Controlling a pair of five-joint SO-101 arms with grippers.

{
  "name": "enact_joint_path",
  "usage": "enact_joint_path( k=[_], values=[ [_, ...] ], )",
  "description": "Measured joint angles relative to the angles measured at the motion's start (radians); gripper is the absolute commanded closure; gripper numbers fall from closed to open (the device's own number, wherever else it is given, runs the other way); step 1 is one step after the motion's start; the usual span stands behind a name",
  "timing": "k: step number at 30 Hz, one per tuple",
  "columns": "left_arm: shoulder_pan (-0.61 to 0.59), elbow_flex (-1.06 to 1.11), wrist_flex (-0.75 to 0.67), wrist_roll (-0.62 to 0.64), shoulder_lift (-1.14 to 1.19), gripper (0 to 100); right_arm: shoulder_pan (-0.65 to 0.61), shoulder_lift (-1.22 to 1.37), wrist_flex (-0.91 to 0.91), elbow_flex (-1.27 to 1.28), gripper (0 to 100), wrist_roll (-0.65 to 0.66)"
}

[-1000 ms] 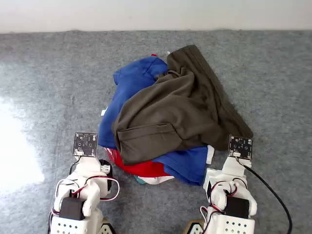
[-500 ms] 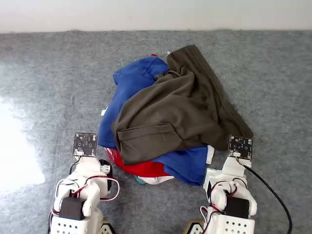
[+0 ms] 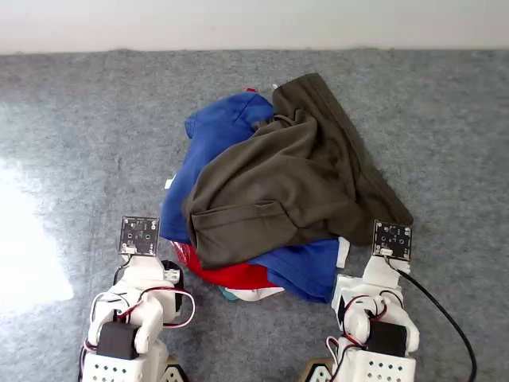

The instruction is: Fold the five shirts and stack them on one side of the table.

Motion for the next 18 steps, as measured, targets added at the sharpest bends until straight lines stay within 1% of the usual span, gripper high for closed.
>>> enact_joint_path(
  k=[11,18],
  values=[
    [0.0,0.0,0.0,0.0,0.0,99,0.0,0.0,0.0,0.0,98.8,0.0],
    [0.038,0.0,0.0,0.0,0.0,98,0.0,0.0,0.0,0.0,98.8,0.0]
  ],
)
